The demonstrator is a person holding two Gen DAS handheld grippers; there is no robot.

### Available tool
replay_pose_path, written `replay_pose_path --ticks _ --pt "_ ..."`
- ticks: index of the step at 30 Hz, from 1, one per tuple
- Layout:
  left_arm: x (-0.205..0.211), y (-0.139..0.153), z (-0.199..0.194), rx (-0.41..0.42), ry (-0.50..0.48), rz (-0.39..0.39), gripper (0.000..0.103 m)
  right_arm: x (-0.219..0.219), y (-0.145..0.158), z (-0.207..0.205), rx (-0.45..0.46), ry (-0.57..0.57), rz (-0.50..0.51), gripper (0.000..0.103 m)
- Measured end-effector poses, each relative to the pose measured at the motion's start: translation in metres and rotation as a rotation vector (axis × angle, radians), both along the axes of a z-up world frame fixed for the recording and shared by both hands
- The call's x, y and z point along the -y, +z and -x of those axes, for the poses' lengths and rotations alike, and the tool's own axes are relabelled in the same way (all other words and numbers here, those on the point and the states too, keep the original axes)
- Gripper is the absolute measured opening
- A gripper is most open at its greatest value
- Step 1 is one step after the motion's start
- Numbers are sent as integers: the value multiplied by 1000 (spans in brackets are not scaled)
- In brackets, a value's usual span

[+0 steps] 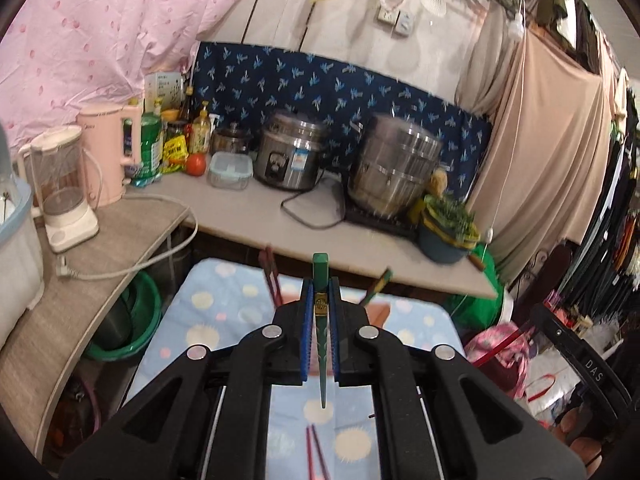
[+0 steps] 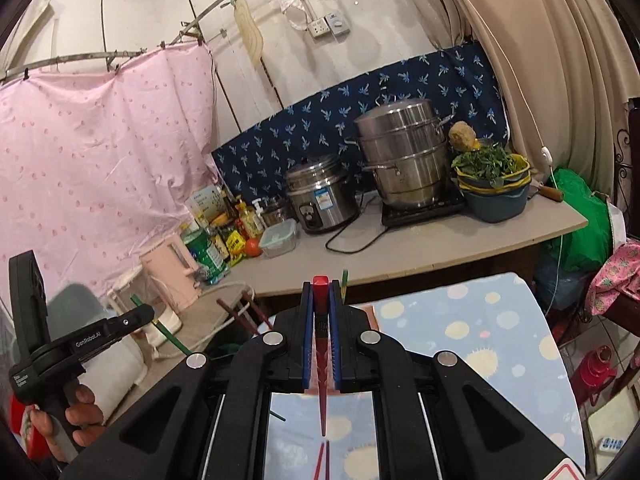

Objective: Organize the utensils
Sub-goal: 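Lift both held chopsticks and carry them over the pink basket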

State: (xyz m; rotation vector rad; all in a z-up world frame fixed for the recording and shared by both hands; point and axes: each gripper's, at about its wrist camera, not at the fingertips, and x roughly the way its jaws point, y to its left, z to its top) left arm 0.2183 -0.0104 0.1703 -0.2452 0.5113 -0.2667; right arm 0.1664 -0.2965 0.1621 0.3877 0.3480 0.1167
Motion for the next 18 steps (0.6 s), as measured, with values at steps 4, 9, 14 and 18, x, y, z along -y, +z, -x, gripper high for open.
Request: replay_pose_path --ticks 4,9,14,18 --pt "3 28 -21 67 22 7 7 5 23 -28 54 -16 -22 7" --pt "14 45 -48 138 61 -31 7 4 32 -67 79 -31 -22 7" --pt "17 32 -74 106 70 -50 7 1 15 -99 45 -34 -29 7" --pt "20 12 -88 70 72 -74 7 1 -7 -119 -1 -37 -36 7"
